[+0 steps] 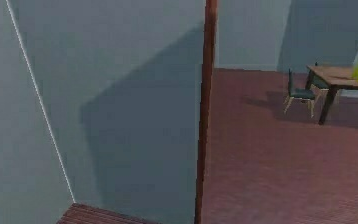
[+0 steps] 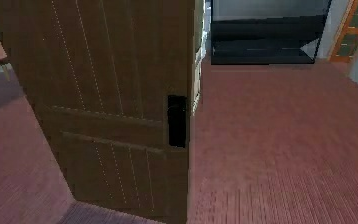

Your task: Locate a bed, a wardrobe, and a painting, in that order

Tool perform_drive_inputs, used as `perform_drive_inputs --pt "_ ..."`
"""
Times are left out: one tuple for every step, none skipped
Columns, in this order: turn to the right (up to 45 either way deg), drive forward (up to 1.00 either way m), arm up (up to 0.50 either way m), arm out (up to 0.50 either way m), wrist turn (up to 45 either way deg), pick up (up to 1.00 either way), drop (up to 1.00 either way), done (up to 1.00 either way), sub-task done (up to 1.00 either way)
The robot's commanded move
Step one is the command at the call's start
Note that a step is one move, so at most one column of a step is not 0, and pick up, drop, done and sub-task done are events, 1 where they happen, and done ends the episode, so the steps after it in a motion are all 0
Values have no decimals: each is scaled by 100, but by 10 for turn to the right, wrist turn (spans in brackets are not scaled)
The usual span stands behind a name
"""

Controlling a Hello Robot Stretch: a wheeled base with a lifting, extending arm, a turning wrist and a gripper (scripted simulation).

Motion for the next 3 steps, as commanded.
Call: perform_drive_inputs --pt "270 0 0 0 0 0 0 0 0" --pt "30 0 0 0 0 0 0 0 0" --pt "0 100 0 0 0 0 0 0 0"
